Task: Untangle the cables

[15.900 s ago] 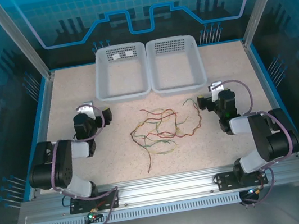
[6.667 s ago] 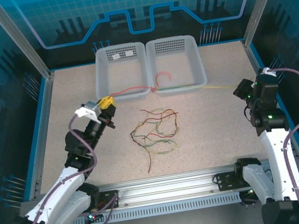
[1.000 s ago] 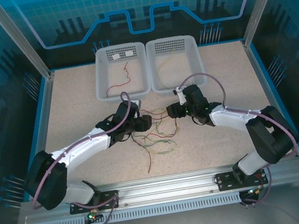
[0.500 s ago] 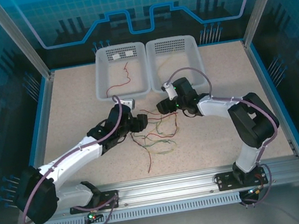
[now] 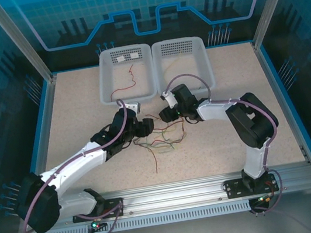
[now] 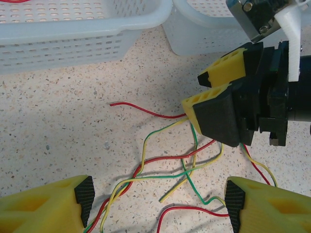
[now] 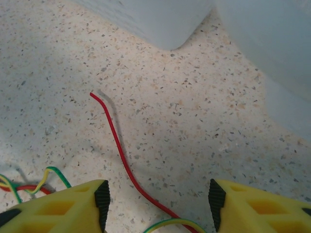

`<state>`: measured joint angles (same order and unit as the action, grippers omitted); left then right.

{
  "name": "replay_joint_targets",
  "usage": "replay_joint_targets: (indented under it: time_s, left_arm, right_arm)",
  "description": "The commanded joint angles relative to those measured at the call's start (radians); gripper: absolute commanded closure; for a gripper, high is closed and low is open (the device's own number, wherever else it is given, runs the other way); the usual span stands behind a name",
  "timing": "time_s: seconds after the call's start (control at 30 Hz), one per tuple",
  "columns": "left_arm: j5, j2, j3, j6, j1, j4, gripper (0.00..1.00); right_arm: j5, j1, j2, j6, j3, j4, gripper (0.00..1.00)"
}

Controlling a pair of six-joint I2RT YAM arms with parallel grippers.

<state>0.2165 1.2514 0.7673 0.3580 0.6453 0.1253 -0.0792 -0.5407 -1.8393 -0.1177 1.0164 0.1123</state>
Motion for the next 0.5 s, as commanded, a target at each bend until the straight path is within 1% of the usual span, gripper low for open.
replay_joint_targets:
  time_s: [0.0, 0.2, 0.37, 0.47]
  left_arm:
    - [0.024, -0.017, -0.02, -0.01, 0.0, 0.0, 0.27]
    - [0.044, -0.023, -0.037, -0.011, 0.0, -0.011, 0.26]
    - [0.046, -0.015, -0.044, -0.004, 0.0, -0.022, 0.25]
    - [0.05, -0.013, -0.048, -0.002, 0.0, -0.023, 0.24]
  right_arm:
    - [0.038, -0.008, -0.008, 0.02, 0.021, -0.038, 0.33]
    - [-0.004, -0.008, 0.072, 0.03, 0.01, -0.055, 0.31]
    - [0.014, -0.007, 0.17, 0.015, -0.004, -0.082, 0.3]
    - [0.021, 0.006, 0.211, -0.012, -0.008, -0.135, 0.3]
